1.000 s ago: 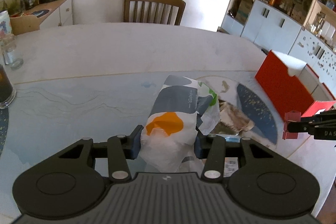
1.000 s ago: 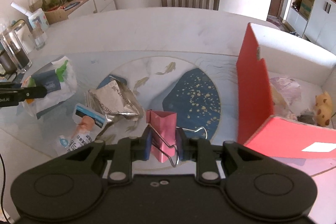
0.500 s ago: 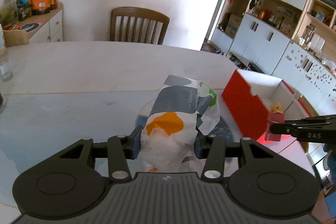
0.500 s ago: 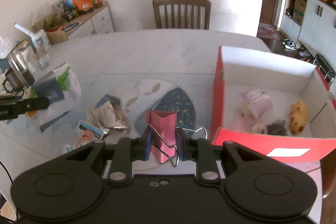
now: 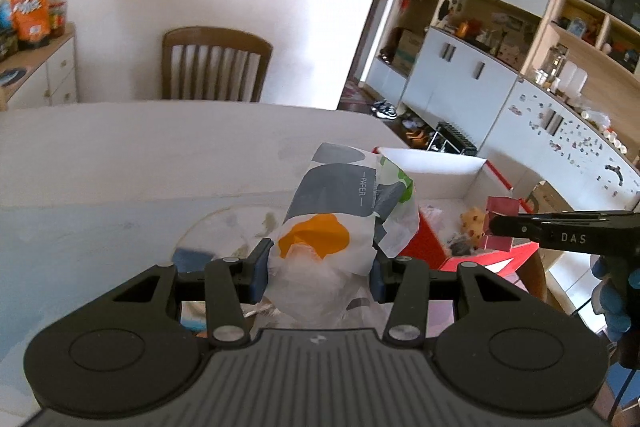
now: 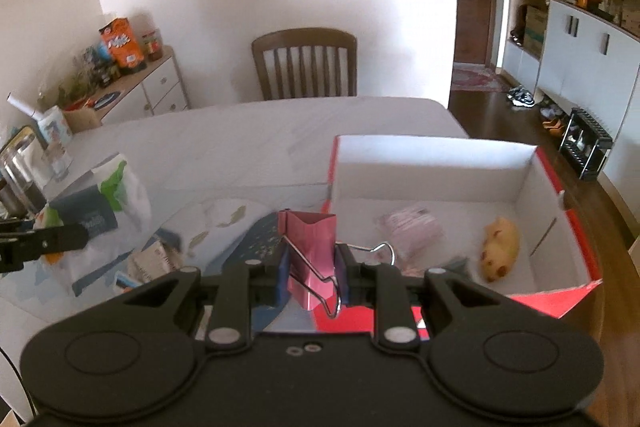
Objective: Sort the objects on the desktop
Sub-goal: 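Lift both held items and carry them toward the red shoebox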
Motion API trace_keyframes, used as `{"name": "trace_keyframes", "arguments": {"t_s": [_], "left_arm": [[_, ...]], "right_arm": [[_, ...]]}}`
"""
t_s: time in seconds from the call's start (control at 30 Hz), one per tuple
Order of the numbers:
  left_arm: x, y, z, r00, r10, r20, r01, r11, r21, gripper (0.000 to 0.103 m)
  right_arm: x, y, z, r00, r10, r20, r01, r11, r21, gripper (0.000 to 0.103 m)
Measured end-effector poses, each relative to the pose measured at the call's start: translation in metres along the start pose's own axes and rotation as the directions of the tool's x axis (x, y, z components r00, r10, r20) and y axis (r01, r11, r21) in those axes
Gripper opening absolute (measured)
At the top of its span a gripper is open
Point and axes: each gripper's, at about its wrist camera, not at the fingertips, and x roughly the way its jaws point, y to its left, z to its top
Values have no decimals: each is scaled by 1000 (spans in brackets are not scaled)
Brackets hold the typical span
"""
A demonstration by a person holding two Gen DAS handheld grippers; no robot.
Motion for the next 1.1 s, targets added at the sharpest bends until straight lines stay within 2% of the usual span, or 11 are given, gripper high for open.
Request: {"name": "trace_keyframes", "arguments": {"t_s": [0.2, 0.4, 0.8, 1.1], "left_arm": [[14, -25, 31, 999, -2, 34, -1, 996, 89, 46], [39, -55, 50, 999, -9, 32, 5, 991, 134, 46], [94, -127, 58, 998, -57, -10, 57, 977, 204, 46], [143, -158, 54, 996, -42, -79, 59, 971, 232, 46]], "right_arm": [[-1, -25, 5, 1000, -6, 13, 6, 1000, 8, 23], [2, -50, 9, 1000, -12, 13, 11, 1000, 10, 23], [11, -95, 17, 1000, -24, 19, 24, 1000, 14, 23], [23, -125, 18, 999, -38, -5, 39, 999, 16, 23]]}}
